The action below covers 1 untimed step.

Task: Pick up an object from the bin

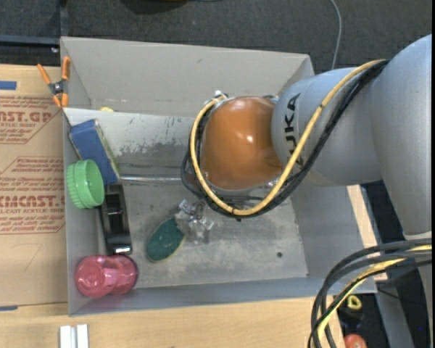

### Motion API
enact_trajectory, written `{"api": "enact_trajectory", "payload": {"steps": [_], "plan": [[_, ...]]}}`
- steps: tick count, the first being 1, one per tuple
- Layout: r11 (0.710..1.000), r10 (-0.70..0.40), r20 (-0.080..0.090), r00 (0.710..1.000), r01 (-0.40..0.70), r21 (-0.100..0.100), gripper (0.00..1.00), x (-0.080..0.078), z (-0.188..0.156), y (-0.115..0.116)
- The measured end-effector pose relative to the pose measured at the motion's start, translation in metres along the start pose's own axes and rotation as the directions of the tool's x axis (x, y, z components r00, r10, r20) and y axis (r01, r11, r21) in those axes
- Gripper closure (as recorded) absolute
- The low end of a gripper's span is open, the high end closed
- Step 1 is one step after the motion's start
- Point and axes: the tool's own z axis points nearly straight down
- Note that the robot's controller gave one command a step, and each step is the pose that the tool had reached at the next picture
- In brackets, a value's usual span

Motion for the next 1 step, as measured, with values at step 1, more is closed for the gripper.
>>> {"api": "enact_trajectory", "payload": {"steps": [1], "plan": [[1.0, -0.001, 0.002, 1.0, 0.001, 0.003, 1.0, -0.0129, 0.0037, 0.028]]}}
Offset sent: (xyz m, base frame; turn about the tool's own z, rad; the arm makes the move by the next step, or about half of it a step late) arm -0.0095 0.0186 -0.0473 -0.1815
